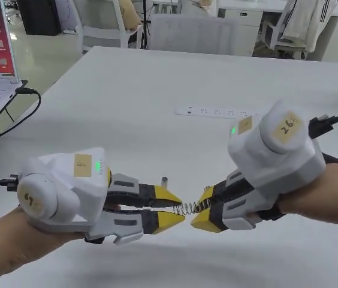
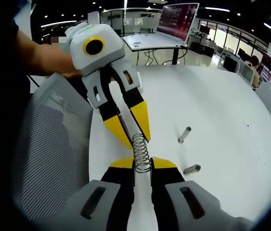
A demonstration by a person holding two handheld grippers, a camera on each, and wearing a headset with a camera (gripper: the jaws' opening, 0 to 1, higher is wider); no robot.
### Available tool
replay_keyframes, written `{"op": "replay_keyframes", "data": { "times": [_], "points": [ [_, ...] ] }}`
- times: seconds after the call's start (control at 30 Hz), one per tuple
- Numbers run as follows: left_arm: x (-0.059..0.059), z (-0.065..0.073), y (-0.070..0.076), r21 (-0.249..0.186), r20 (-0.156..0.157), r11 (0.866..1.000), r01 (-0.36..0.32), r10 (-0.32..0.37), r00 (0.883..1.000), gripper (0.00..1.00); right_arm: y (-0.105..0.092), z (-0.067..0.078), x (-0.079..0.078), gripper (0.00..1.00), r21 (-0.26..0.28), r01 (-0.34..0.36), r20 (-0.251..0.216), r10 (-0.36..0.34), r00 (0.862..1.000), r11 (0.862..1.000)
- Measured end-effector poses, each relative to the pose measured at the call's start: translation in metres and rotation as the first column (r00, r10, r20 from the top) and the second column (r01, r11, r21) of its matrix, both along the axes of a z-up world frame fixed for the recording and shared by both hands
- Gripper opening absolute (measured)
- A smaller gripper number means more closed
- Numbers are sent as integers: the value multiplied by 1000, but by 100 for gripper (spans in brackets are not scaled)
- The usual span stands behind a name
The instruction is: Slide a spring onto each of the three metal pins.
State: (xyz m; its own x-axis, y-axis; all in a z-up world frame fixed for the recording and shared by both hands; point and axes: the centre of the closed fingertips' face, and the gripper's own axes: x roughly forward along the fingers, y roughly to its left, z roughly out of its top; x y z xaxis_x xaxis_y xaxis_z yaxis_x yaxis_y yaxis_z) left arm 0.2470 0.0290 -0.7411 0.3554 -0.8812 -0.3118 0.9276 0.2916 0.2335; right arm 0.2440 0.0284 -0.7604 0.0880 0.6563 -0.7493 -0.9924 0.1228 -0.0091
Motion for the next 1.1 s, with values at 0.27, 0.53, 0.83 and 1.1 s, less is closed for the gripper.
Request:
{"op": "replay_keyframes", "data": {
  "times": [0.27,0.53,0.83,1.1],
  "points": [
    [0,-2,0,6,2,1000,-1,1,1000,2,2,6,-2,9,3,-12,7,12,1000,1000],
    [0,-3,0,12,2,1000,0,0,1000,2,6,12,-4,9,3,-31,18,31,999,1000],
    [-1,-3,-2,12,3,1000,5,-5,1000,2,10,17,-5,9,-11,-50,35,50,998,999],
    [-3,-3,-3,8,-1,1000,10,-10,1000,2,13,18,-7,9,-37,-71,46,73,996,997]
  ]
}}
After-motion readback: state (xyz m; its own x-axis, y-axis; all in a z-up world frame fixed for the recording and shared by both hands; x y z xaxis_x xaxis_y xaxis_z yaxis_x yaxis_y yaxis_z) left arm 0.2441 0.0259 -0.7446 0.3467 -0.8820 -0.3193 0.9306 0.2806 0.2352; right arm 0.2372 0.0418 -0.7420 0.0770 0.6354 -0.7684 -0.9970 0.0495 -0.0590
